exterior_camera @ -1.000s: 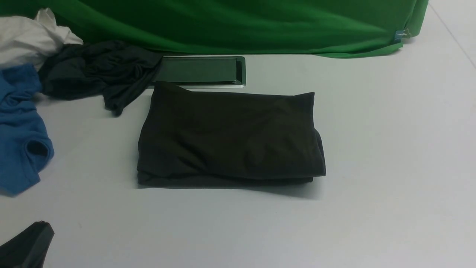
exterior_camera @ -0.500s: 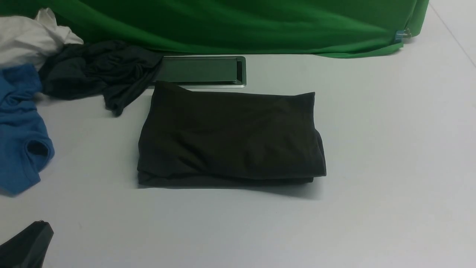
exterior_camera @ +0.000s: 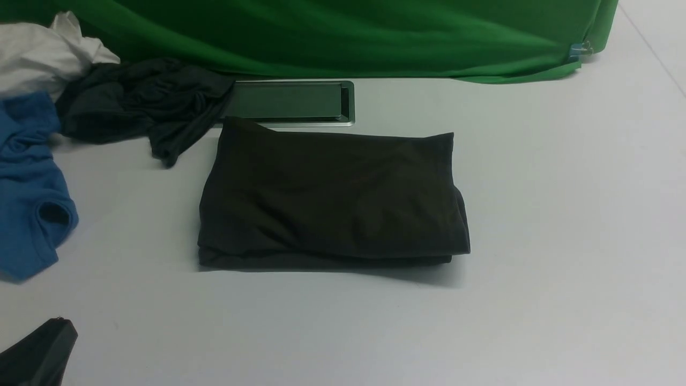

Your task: Fold a long-sleeved shirt on a white desktop.

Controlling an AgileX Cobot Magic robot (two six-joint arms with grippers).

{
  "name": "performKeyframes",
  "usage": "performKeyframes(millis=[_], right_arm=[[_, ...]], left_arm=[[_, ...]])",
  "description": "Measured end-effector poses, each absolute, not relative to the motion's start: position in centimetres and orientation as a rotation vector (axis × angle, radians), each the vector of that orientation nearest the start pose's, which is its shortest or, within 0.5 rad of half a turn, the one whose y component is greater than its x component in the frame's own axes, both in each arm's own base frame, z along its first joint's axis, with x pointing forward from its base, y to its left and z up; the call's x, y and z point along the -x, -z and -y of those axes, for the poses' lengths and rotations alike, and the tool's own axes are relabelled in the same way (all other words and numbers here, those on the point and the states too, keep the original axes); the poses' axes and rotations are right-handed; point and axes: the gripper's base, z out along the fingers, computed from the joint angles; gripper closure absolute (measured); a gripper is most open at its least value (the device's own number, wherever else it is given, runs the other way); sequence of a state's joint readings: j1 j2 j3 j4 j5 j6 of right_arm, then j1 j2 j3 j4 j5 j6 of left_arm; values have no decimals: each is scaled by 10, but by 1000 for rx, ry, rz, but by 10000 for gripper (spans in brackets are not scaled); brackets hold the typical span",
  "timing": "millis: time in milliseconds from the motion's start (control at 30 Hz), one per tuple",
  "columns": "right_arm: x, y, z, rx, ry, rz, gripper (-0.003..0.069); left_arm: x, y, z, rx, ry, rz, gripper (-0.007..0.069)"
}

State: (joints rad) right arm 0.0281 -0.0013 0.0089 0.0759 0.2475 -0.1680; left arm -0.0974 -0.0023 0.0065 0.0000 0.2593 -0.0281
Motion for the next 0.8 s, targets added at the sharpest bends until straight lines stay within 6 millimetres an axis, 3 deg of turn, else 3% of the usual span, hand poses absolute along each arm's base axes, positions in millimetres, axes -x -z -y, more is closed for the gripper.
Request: performKeyframes(millis=[800], right_arm=[[-55,-188,-3,120,33,-1733,421]], left_arm=[[-55,-188,5,-50,81,-1745,588]])
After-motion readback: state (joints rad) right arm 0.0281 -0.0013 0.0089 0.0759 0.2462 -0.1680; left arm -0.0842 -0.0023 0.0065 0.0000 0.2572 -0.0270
